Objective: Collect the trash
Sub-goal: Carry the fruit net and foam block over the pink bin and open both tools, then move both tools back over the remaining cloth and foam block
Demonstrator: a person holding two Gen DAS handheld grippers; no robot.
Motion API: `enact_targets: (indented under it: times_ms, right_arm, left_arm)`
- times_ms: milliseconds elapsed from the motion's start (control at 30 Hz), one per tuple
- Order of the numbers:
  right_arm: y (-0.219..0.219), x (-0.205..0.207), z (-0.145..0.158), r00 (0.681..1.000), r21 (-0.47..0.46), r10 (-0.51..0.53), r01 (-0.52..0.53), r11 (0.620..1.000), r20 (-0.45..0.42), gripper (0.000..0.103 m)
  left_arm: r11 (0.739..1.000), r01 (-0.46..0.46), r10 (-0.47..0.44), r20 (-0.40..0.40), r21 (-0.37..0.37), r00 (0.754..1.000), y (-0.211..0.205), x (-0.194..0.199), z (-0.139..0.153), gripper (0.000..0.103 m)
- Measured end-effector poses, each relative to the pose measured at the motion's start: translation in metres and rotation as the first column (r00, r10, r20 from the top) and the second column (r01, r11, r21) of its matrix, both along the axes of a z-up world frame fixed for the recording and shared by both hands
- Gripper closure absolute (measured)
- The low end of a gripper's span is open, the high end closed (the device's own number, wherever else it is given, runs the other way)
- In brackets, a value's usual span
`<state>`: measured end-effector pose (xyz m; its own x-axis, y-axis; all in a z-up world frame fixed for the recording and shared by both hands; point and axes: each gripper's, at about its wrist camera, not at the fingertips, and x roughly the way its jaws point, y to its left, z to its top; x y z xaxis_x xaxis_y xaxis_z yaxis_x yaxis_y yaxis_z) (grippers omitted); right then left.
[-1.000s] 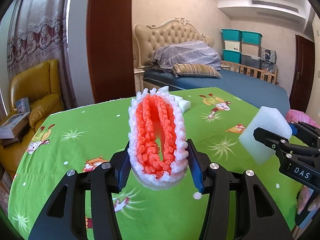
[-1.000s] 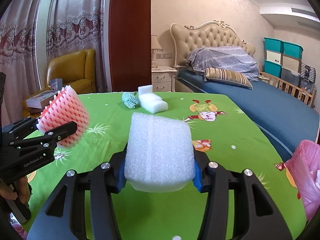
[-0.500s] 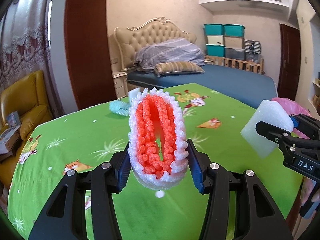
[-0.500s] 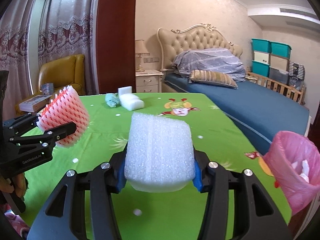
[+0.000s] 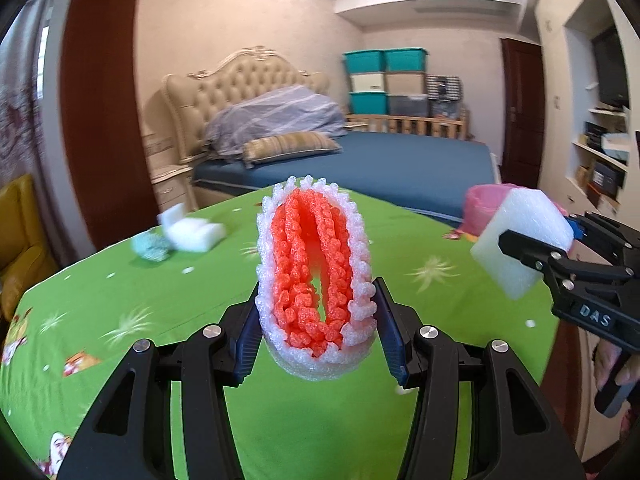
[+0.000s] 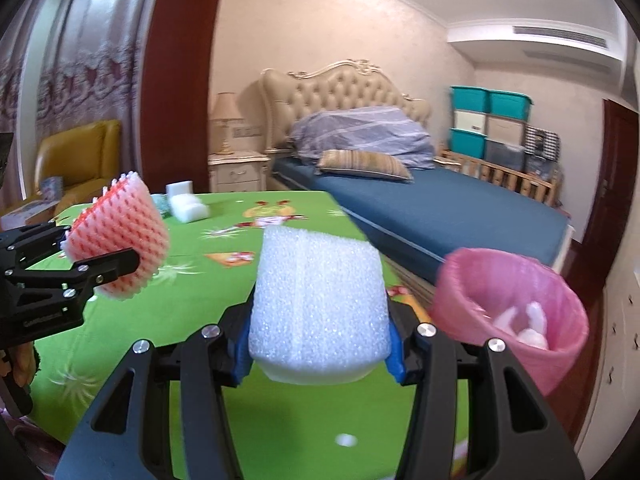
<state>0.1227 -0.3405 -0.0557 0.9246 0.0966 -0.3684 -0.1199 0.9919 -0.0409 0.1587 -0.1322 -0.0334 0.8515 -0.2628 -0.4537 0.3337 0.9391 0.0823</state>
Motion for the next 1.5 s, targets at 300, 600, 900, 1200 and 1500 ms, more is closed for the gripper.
enact_targets:
  times_ms: [300, 600, 900, 1200, 1500]
  right_arm:
    - [-0.075, -0.005, -0.002, 0.988, 0.031, -0.153, 0.153, 0.988, 0.015, 0.053]
    - [-0.158, -0.006, -0.01, 0.957, 0.064, -0.289, 0.288, 0.956, 0.02, 0.053]
    - [-0.227, 0.038, -0.011, 0.942, 0.1, -0.334, 0.333, 0.938, 0.0, 0.052]
    - [-0.268, 0.098, -0.014, 0.95, 0.157, -0.311, 0.312, 0.937, -0.028, 0.032]
    - [-0.276, 0.086, 0.006, 0.947, 0.187, -0.319, 0.309, 0.932, 0.025, 0.023]
  left_arm:
    - [0.983, 0.183, -0.182, -0.05, 0.001, 0.982, -0.073, 0.018, 0.001, 0.055]
    - [0.939, 0.342, -0.344, -0.09, -0.036, 0.935, -0.158, 0.05, 0.007, 0.055]
    - [0.899, 0.426, -0.436, -0.12, -0.099, 0.892, -0.252, 0.1, 0.013, 0.055]
    - [0.874, 0.454, -0.478, -0.136, -0.173, 0.868, -0.306, 0.137, 0.016, 0.032]
    - [0.913, 0.357, -0.371, -0.037, -0.199, 0.928, -0.245, 0.132, 0.019, 0.011]
